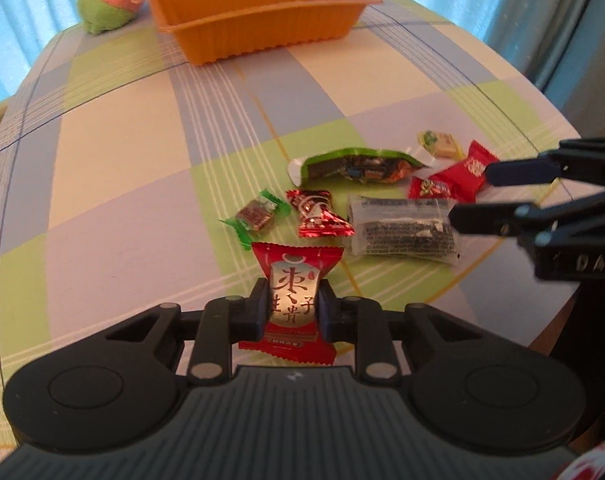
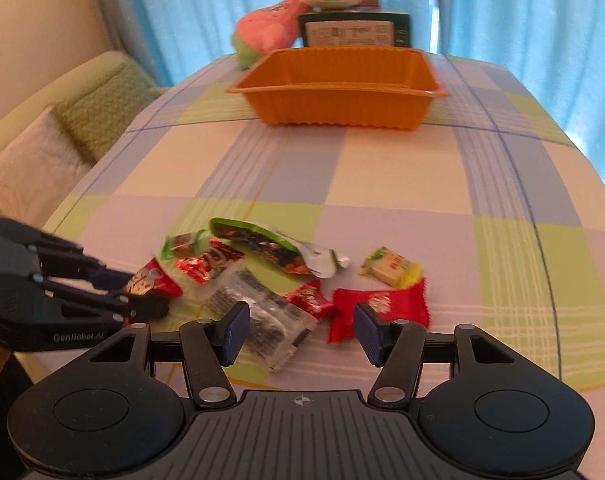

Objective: Organize snacks
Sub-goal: 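Grasp the clear dark-filled packet with the right tool while the left tool holds the red bag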

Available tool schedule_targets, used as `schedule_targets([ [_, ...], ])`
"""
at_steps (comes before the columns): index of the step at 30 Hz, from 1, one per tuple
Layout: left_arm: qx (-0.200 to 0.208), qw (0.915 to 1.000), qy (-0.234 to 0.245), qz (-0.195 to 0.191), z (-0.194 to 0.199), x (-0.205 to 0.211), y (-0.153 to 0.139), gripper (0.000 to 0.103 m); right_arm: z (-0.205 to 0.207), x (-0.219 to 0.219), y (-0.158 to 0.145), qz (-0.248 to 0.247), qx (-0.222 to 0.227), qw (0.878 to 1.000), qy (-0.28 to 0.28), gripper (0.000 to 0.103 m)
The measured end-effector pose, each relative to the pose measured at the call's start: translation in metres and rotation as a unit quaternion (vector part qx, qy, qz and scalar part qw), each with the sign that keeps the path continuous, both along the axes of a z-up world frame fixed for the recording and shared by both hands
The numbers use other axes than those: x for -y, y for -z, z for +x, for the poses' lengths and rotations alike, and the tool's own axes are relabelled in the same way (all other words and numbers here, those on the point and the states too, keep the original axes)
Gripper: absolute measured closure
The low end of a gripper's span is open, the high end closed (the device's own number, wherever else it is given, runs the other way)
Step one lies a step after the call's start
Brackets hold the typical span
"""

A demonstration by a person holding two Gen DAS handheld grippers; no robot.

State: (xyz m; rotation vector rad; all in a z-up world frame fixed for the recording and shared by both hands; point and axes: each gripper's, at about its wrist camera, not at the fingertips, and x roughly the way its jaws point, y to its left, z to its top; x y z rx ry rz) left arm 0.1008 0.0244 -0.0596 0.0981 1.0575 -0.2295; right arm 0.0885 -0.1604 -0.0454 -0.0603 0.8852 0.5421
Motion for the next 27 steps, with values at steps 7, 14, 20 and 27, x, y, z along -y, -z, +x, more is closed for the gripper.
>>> schedule_targets([
  [7, 0.027, 0.9984, -0.046, -0.018, -0.01, -0.019, -0.024, 0.081, 0.006, -0.041, 0.013, -0.065, 0.034, 0.988, -0.138, 0.046],
  [14, 0.042, 0.9974, -0.053, -0.026, -0.01, -0.025, -0.034, 0.081, 0.023, -0.065, 0.04, -0.106, 0.023, 0.972, -0.209, 0.046],
  [20, 0.037, 0.9974, -0.052, -0.034, -0.011, -0.023, -0.028, 0.081, 0.024, -0.064, 0.044, -0.108, 0.005, 0.972, -0.209, 0.057],
  [27, 0.034, 0.9973, -0.054, -0.037, -0.012, -0.021, -0.026, 0.081, 0.018, -0.052, 0.043, -0.071, -0.015, 0.984, -0.16, 0.058],
])
